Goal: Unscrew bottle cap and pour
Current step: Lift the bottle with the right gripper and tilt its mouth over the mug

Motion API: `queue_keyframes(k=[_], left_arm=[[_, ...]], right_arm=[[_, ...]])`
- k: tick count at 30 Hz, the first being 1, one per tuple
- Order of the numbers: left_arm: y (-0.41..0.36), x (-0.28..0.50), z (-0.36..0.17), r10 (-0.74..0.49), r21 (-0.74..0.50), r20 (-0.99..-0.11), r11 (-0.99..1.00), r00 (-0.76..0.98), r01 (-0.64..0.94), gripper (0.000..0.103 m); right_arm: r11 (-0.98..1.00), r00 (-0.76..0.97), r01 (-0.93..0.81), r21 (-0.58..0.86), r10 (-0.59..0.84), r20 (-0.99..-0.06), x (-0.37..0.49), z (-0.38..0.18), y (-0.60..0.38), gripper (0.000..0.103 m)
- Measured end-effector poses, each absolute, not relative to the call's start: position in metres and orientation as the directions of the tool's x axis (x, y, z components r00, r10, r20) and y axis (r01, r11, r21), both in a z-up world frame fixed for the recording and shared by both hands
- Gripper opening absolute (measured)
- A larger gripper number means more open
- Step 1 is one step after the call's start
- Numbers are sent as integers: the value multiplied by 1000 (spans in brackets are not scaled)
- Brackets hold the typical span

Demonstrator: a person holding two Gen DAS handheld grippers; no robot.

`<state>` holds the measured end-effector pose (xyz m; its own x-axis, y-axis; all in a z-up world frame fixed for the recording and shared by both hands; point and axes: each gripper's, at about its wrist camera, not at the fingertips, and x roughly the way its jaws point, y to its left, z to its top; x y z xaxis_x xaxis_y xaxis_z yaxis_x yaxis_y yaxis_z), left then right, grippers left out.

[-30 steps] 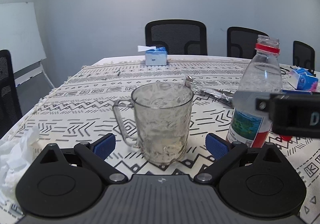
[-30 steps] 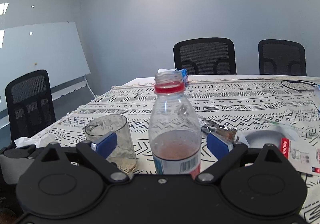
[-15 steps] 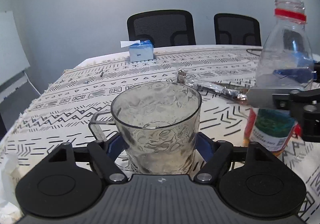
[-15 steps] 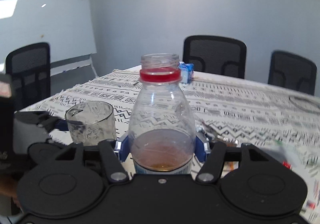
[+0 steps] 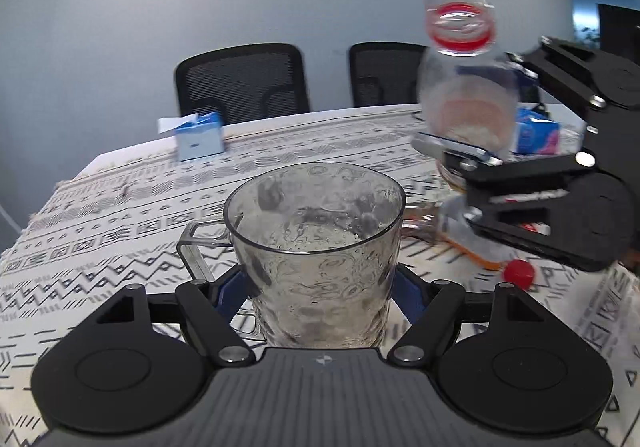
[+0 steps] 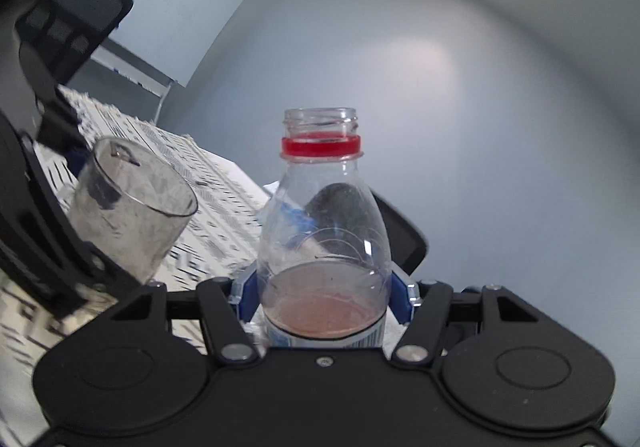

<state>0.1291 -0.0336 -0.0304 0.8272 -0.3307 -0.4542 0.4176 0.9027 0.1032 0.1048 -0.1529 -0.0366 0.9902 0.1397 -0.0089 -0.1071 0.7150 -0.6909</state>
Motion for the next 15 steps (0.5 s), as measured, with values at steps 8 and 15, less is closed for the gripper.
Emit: queue_keyframes(k=[8,15], left_arm=[[-27,124,-42,-375,86,-482,879,792,469,72],[-27,121,-49,-399,91,-496,859,771,503,72]], right_arm=[[551,989,5,-835,120,86,97,-73,-150,64],[457,983,44,-888,138,120,84,-95,-143,64]])
